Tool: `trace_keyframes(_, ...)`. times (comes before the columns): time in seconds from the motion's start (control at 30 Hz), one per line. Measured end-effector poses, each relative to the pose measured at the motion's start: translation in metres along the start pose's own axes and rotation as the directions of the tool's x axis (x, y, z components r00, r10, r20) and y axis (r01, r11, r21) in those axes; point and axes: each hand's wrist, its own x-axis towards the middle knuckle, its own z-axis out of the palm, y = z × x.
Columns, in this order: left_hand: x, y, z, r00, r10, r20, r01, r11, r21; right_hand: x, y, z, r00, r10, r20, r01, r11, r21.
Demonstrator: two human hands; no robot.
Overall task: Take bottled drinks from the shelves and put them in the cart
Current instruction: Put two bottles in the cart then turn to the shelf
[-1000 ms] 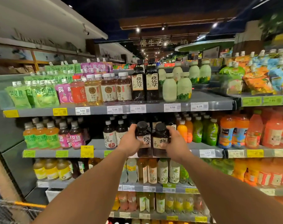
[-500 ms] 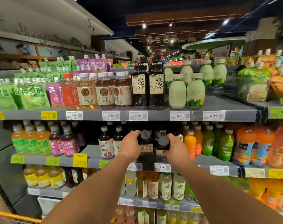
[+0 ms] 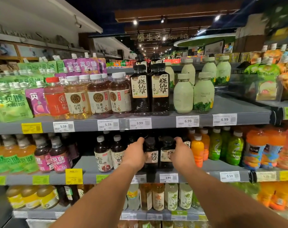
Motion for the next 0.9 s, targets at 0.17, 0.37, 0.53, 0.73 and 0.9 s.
trace_keyframes(0.17,0.003,-0.006,0.011,0.998,0.030,-0.062,-0.031,0.999,-0.014,0.005,0.002,0.011,0.997,0.048,-0.054,-0.044,0.997,0.065)
trace_keyframes(0.37,0.001,-0.009,0.017,0.996,-0.011,-0.089,0.004,0.997,-0.078,0.005,0.003,0.020,0.990,0.097,-0.099,-0.082,0.985,0.149)
trace_keyframes(0.53,0.000,-0.009,0.014,0.990,-0.056,-0.126,0.051,0.998,-0.043,0.002,0.006,0.027,0.985,0.164,-0.042,-0.152,0.966,0.210)
trace_keyframes(0.73,-0.013,-0.011,0.024,0.991,-0.058,-0.121,0.048,0.995,-0.082,-0.006,0.007,0.027,0.987,0.156,0.033,-0.158,0.985,0.067)
trace_keyframes(0.9,-0.029,-0.026,0.020,0.987,0.010,-0.161,-0.016,0.999,-0.033,-0.025,0.015,0.031,0.994,0.107,0.032,-0.102,0.984,-0.148)
